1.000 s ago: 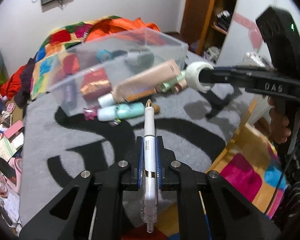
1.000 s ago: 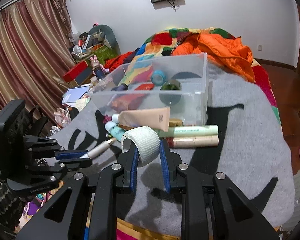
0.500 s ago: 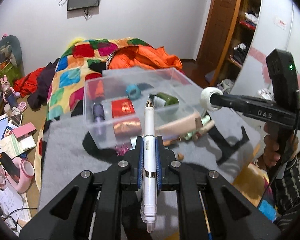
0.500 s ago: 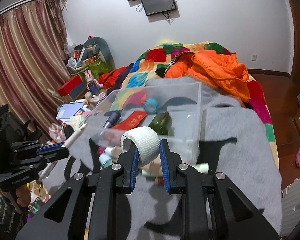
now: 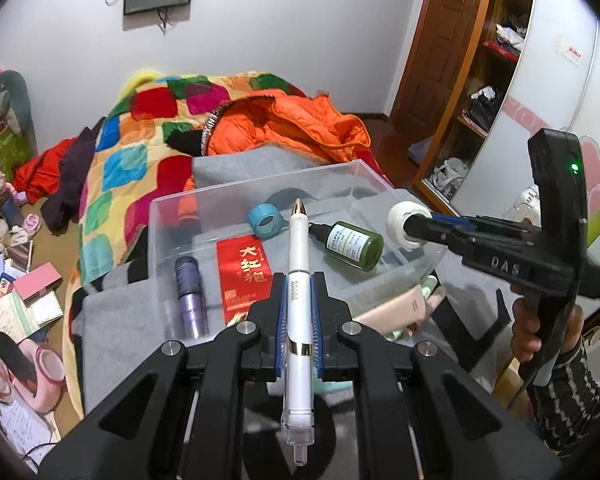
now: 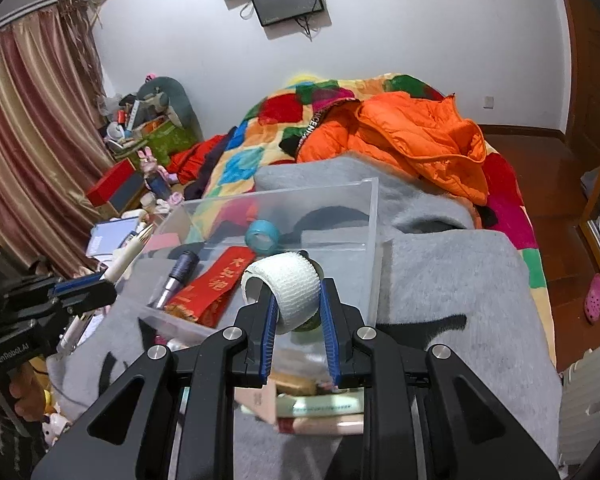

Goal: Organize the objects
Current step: 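Lower the pen into the clear box and open the left tool while the right tool drops the roll in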

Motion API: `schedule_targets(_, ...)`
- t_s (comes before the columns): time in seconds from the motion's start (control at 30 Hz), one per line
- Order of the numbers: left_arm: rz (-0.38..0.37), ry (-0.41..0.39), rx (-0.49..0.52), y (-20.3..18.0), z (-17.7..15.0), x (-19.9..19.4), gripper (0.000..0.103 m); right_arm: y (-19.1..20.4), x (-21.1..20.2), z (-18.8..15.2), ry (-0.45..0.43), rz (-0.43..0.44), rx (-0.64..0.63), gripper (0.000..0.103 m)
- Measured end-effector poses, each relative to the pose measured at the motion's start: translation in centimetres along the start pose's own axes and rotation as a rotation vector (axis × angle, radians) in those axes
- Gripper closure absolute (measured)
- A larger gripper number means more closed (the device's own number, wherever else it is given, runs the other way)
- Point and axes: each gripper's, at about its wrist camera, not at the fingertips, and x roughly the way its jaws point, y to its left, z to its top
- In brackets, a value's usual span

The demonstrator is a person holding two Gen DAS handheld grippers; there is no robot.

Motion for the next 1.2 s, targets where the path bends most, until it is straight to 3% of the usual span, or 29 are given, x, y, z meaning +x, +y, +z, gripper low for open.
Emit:
schedule_targets(0.23,-0.027,0.067,0.017,-0.4,1.9,4.0,0.093,0.1,1.7,0.1,0.028,-0.049,-0.042,0.084)
schedule_targets(0.67,-0.059,0.156,0.017,-0.7,2.4,8.7,0.093,1.4,2.9,-0.2,0.059,-0.033,-0.093,0.084)
schedule_targets(0.77,-0.067,0.166,0.013,-0.6,2.3,8.9,0.093,1.4,2.7,-0.3,0.073,-0.019,-0.097,0.082)
schedule_targets(0.93,-0.083,0.145,0.019,-0.7,2.3,7.8,0.093,1.6,1.8,-0.5,0.061,-0.01,-0.108,0.064)
schedule_targets(1.2,-0.057,0.084,0.013,-0.6,2.1,4.5,0.091,1.9,-0.3,-1.0,0.032,0.011,-0.116,0.063)
